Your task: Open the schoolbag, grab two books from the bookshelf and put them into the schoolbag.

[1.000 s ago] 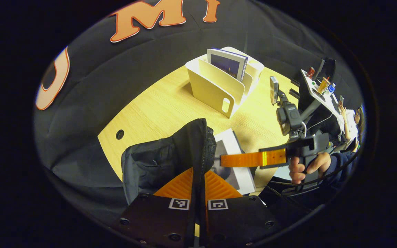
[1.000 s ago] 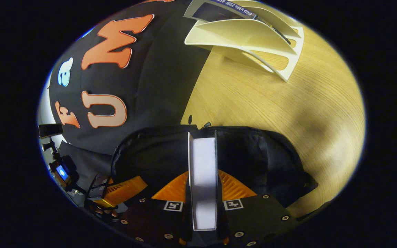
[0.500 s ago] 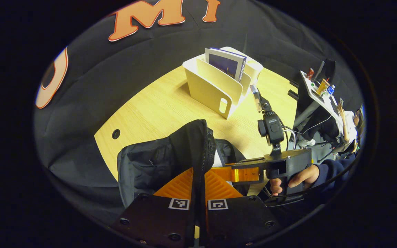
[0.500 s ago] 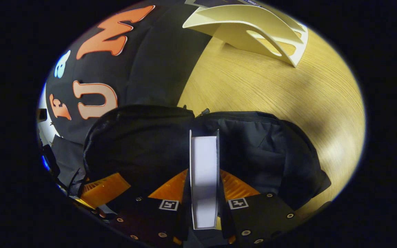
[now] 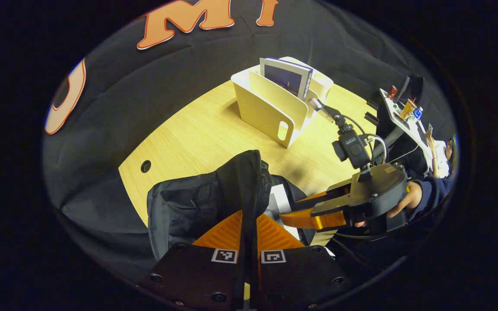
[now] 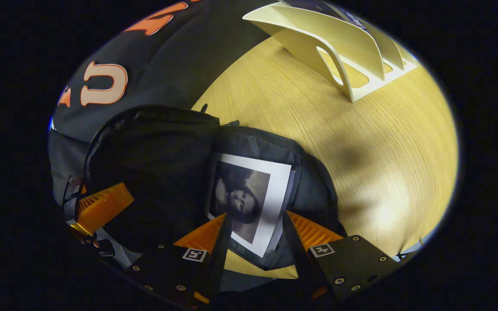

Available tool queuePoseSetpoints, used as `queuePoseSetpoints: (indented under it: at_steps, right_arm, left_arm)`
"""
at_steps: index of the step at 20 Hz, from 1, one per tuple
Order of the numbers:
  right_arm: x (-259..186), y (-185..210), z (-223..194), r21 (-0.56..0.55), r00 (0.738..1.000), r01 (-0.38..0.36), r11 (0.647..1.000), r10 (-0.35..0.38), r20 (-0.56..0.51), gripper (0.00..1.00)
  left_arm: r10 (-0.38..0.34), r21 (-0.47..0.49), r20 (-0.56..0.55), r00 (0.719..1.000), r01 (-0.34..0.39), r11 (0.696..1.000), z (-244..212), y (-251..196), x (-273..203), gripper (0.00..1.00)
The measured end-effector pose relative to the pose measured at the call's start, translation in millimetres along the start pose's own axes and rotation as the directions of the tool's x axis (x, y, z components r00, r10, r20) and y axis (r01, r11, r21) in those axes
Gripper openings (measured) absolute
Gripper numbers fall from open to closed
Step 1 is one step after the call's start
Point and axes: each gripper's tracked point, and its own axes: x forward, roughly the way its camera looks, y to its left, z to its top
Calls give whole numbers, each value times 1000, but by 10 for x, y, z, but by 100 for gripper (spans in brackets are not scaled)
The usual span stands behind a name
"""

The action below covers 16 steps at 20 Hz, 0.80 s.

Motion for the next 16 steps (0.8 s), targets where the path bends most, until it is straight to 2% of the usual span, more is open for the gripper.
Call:
queuePoseSetpoints:
  at_steps: [1, 5, 8, 9, 10, 13, 16]
  right_arm:
    - [-53, -58, 20, -27, 1000, 27, 999, -27, 0, 75]
    - [-329, -285, 111, -110, 994, 112, 988, -112, 3, 80]
    - [-588, -417, 215, -140, 989, 144, 980, -145, 9, 81]
    - [-670, -471, 270, -153, 987, 158, 976, -158, 15, 77]
    - [-754, -529, 324, -167, 985, 174, 970, -173, 23, 89]
    - [-941, -709, 465, -192, 973, 229, 954, -228, 25, 95]
    - [-1117, -785, 610, -218, 967, 252, 943, -253, 23, 96]
  left_arm:
    - [-2, -4, 0, 1000, 2, 1000, -3, 7, 0, 6]
    - [-4, -14, -3, 1000, 4, 1000, -6, 9, 29, 6]
    - [-1, -16, -7, 1000, 1, 1000, 2, 6, 55, 6]
    - [-3, -18, -9, 1000, 2, 1000, 0, 2, 67, 6]
    - [-2, -22, -9, 1000, 2, 1000, 4, 2, 80, 6]
    - [-2, -31, -14, 1000, 2, 1000, 4, 2, 111, 6]
    - [-3, -48, -13, 1000, 2, 999, 18, -13, 150, 6]
